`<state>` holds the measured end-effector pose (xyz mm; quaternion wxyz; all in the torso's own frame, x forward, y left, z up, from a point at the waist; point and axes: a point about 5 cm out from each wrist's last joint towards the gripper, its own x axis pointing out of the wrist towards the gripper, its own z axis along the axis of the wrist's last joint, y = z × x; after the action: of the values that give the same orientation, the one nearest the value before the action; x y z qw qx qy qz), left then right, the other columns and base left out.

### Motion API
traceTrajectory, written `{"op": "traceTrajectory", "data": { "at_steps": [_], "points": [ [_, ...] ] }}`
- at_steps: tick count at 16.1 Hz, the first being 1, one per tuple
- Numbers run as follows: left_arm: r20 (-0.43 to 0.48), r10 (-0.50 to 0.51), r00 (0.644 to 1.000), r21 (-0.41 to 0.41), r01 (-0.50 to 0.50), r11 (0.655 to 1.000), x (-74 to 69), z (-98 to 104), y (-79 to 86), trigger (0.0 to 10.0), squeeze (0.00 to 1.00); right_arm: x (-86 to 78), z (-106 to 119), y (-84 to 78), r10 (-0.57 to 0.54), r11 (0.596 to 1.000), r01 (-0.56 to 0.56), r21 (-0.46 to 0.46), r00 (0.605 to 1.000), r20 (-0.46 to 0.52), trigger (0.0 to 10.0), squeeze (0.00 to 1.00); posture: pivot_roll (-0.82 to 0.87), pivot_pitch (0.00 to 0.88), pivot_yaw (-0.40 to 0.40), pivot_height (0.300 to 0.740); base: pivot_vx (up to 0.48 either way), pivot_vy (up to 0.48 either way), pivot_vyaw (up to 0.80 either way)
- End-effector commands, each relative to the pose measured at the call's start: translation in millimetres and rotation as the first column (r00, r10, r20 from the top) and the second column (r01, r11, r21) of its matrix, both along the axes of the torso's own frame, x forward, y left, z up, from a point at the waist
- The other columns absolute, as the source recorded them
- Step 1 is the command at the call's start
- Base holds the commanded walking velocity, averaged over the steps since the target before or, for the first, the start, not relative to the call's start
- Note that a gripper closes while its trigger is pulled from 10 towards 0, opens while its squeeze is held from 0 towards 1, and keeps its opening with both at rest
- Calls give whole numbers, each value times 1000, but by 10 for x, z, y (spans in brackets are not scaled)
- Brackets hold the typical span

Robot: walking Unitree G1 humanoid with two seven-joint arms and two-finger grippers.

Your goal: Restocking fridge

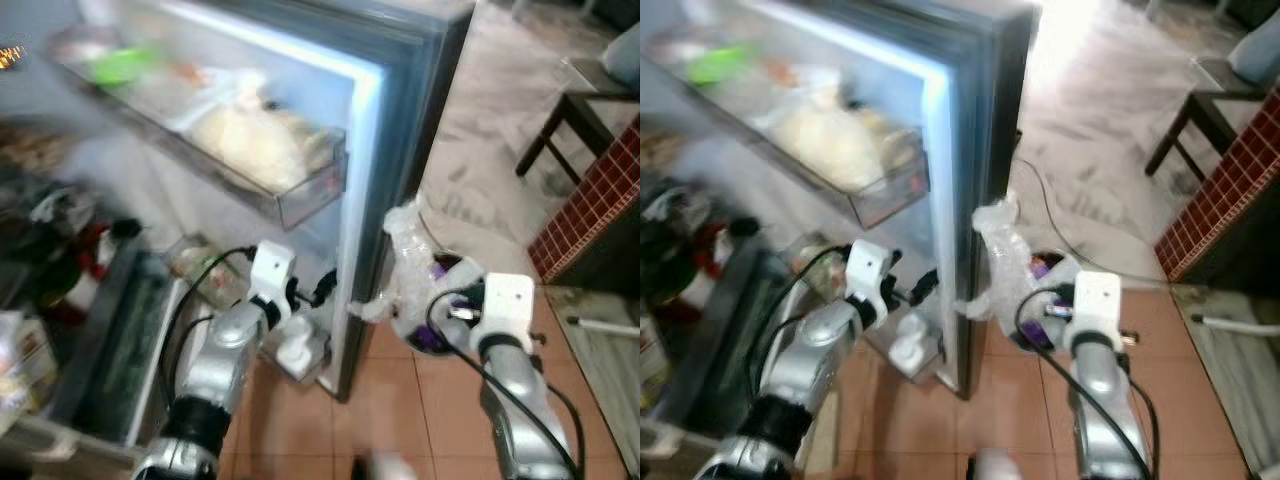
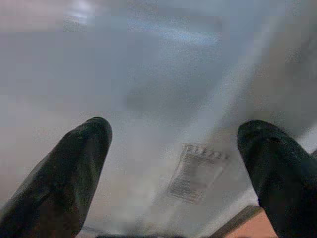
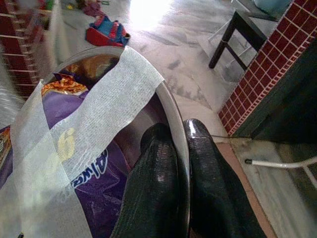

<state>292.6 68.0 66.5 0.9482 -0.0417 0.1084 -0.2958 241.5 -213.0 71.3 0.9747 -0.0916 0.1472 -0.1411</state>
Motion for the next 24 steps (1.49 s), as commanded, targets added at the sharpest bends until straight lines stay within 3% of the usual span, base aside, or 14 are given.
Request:
{"op": "traceTrajectory", "data": {
  "at_steps": [1, 9, 12, 15, 17, 21, 24],
  "points": [
    [8, -24, 1000, 23, 24, 999, -4, 6, -32, 10000, 0, 34, 82, 20, -4, 1000, 4, 3, 999, 33, 10000, 0, -12, 0, 11, 740, 274, 0, 0],
    [25, -39, 999, 48, 38, 998, 29, 19, -82, 10000, 0, -26, 70, -89, -61, 996, 61, -71, 998, 3, 10000, 0, -21, 0, 21, 740, 390, 0, 0],
    [30, -41, 999, 62, 39, 997, 55, 18, -106, 10000, 0, -106, 50, -259, -150, 982, 147, -120, 988, -24, 10000, 0, -30, 0, 25, 740, 400, 0, 0],
    [34, -41, 999, 59, 39, 997, 67, 31, -139, 10000, 0, -135, 55, -319, -182, 979, 179, -101, 983, -16, 10000, 0, -40, 0, 27, 740, 421, 0, 0],
    [35, 0, 999, 24, -1, 1000, 96, 58, -139, 10000, 0, -130, 42, -340, -189, 977, 186, -102, 982, -19, 10000, 0, -40, 0, 26, 740, 0, 0, 0],
    [62, 4, 998, 60, -8, 998, 91, 49, -110, 10000, 0, -12, 119, -366, -211, 969, 212, -128, 977, 20, 10000, 0, -29, 0, 24, 740, 0, -70, 0],
    [64, 7, 998, 62, -11, 998, 92, 44, -98, 10000, 0, -23, 119, -422, -231, 961, 230, -154, 973, 15, 10000, 0, -29, 0, 23, 740, 0, -403, 0]
  ]
}}
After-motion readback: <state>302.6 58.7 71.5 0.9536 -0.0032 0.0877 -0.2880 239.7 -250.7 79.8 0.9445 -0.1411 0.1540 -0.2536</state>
